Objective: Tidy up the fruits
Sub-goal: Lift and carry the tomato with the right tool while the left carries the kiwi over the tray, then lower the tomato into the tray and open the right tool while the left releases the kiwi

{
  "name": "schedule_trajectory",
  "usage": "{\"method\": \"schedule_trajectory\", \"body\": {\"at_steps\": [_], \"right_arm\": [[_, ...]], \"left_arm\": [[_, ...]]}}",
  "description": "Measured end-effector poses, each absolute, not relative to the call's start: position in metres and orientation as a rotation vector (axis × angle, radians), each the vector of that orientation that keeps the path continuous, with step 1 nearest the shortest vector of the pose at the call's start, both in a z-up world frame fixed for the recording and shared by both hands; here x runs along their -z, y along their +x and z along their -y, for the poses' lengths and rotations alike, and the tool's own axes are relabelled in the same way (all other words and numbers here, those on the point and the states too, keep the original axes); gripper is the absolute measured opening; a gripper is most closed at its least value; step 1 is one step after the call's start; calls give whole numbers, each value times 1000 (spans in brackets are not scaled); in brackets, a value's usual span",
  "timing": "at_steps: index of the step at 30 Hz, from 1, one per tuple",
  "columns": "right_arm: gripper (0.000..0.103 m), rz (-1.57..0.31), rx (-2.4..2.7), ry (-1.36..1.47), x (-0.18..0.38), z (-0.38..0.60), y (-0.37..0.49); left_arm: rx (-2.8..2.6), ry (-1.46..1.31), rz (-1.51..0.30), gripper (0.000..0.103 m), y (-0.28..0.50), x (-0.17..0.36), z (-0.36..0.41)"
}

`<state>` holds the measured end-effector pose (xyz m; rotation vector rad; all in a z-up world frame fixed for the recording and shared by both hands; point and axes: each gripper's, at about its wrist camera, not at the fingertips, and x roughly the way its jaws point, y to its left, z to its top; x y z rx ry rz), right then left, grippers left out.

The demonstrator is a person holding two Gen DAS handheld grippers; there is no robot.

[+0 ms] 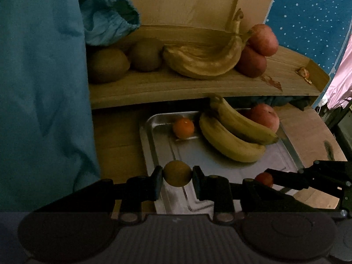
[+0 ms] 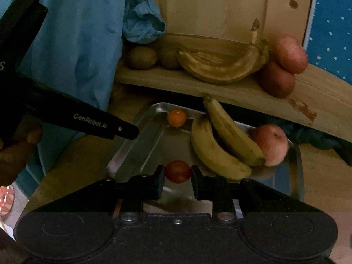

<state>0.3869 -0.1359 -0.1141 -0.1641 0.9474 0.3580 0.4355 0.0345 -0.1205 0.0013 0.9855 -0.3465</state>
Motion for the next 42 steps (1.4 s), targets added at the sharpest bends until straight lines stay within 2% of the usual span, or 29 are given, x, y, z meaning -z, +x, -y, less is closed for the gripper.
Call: {"method": "schedule_trajectory", "body": {"at_steps": [17, 42], "right_arm": [[27, -1014, -390, -192, 147, 117, 440], [28, -1041, -389, -195, 157, 114, 447]], "left_arm": [[345, -2, -1045, 32, 484, 146, -35], [384, 10, -1046, 32, 495, 149, -31]]}}
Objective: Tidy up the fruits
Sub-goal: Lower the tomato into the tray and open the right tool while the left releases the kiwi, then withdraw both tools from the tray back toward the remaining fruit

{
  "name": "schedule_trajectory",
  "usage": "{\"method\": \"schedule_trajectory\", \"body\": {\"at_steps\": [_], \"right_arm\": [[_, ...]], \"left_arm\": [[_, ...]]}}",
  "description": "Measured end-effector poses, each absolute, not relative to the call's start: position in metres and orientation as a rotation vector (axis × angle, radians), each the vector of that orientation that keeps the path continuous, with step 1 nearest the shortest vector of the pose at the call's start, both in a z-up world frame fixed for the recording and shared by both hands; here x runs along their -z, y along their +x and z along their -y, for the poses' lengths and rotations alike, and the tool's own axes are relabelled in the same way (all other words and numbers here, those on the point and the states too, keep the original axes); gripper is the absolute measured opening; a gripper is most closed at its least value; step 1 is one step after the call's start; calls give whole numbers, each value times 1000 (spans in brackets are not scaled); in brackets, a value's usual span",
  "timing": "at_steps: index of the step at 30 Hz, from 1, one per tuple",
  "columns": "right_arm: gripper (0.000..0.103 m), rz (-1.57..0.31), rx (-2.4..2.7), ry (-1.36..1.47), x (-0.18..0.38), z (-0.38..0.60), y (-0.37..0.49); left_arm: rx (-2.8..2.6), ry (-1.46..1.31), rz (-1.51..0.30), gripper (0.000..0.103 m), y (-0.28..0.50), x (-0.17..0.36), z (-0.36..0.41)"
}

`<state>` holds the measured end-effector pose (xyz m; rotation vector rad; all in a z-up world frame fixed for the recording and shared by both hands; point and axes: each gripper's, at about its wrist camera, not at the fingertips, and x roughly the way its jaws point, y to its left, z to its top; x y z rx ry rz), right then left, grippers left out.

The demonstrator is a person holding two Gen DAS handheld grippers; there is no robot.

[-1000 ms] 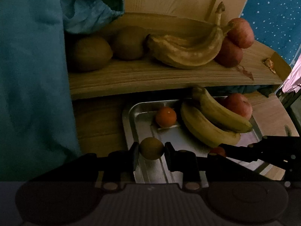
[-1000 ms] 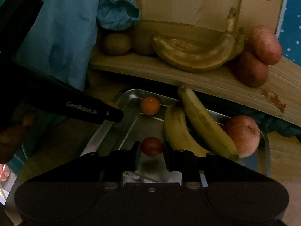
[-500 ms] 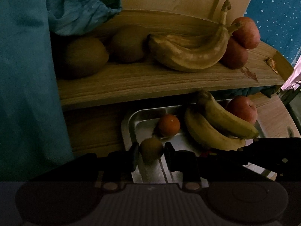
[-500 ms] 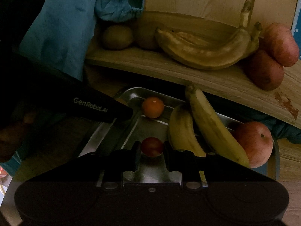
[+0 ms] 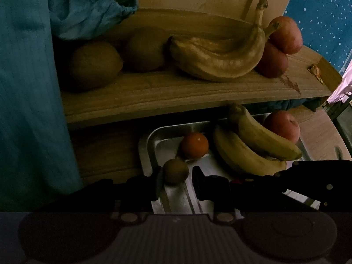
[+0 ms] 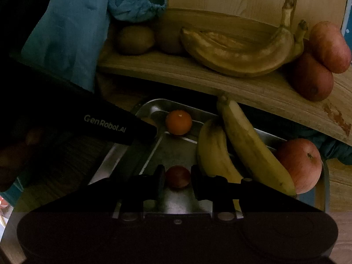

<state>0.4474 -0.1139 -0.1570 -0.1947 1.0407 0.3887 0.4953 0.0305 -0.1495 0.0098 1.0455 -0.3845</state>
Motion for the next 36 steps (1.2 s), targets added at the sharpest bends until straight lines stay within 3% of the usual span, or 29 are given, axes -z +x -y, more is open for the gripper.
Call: {"method": "schedule_trajectory", "body": {"at_steps": [11, 14, 17, 28, 36], "right_arm": [[30, -1044, -389, -198, 159, 114, 448], [35, -1039, -384, -197, 157, 114, 448], [38, -1037, -381, -191, 156, 116, 446], [69, -987, -350, -180, 138, 123, 431], [85, -936, -315, -166, 121, 135, 410]], "left_arm": [[389, 6, -1045, 32, 494, 149, -30], [388, 4, -1044, 33, 494, 148, -32], [384, 1, -1040, 39, 492, 147, -33], [355, -10, -986, 80, 479, 130, -35], [329, -11, -931, 95, 464, 114, -33]]}}
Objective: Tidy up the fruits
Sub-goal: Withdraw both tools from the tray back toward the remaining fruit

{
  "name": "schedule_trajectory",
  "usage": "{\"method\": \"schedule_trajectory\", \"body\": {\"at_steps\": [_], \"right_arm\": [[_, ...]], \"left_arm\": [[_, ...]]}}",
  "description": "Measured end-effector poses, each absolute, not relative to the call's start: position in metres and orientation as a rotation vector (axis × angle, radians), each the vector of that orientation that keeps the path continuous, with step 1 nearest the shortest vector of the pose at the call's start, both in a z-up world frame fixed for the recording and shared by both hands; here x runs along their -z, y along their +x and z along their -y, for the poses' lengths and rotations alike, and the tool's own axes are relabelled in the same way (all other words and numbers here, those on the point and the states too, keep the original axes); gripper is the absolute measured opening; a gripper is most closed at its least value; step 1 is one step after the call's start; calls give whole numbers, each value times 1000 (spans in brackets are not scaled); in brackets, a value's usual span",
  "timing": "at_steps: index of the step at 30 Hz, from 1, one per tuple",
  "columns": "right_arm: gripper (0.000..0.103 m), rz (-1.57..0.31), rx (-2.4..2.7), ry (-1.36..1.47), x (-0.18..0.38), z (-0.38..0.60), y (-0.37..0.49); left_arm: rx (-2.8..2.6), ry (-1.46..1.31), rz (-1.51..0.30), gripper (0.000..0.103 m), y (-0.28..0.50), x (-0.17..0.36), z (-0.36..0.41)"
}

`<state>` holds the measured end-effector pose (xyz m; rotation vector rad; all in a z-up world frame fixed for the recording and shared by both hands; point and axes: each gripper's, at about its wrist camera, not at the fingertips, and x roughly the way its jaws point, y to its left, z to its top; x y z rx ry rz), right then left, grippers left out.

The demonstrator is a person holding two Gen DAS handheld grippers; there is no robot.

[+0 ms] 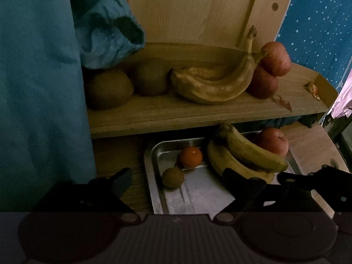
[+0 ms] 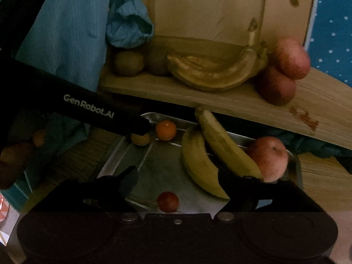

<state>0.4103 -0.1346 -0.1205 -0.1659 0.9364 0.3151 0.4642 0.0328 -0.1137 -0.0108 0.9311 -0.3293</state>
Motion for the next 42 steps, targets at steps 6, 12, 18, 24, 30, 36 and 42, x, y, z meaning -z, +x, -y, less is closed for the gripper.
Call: {"method": "schedule_trajectory", "body": {"at_steps": [6, 12, 18, 24, 30, 36, 42], "right_arm": [[100, -871, -288, -141, 101, 144, 393], [102, -822, -260, -125, 85, 156, 379], [102, -795, -246, -114, 74, 168, 364], [102, -783, -246, -106, 66, 180, 349], [102, -773, -250, -100, 58, 195, 333], [102, -770, -256, -93, 52, 212, 315], [102, -769, -267, -83, 47, 224, 295]], "left_arm": [[308, -11, -896, 97, 450, 103, -32], [292, -15, -853, 101, 434, 88, -30], [278, -19, -829, 102, 420, 78, -27], [248, -27, -821, 102, 403, 71, -24], [207, -30, -833, 103, 382, 70, -23], [154, -36, -847, 103, 359, 68, -27], [110, -40, -851, 103, 330, 64, -31]]}}
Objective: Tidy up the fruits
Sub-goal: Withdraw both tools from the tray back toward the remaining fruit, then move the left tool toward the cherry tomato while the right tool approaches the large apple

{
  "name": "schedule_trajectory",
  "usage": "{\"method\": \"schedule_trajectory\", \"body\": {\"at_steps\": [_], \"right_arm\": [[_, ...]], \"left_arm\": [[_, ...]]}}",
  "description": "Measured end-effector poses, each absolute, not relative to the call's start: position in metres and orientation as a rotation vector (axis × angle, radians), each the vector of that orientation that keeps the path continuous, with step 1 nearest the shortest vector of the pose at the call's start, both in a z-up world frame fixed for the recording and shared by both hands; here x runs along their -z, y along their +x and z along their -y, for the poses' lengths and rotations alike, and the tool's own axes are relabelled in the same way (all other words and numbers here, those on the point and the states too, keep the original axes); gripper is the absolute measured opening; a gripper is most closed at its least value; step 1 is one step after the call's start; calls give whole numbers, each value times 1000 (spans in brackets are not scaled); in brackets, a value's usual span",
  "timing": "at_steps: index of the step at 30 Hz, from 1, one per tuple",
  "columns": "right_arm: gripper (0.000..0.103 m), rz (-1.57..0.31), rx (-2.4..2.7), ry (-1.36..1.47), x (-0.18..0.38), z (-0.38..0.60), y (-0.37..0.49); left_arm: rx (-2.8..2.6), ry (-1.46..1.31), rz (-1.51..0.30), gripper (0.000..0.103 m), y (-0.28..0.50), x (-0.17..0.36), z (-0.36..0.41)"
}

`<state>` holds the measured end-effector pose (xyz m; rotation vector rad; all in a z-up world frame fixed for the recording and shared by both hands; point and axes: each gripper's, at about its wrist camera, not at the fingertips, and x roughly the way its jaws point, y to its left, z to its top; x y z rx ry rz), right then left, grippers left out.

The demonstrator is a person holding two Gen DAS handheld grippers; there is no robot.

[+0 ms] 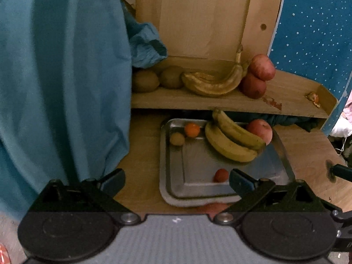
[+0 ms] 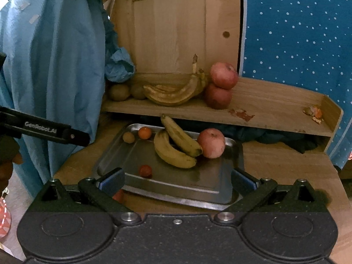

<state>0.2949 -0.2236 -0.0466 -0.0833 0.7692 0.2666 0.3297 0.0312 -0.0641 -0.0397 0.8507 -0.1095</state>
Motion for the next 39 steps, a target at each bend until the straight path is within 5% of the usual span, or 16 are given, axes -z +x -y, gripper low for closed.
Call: {"method": "schedule_trajectory", "body": {"at_steps": [39], "right_arm": [[102, -904, -279, -53, 49, 256, 166]], "left_arm": [[77, 39, -1009, 103, 194, 81, -5]]}}
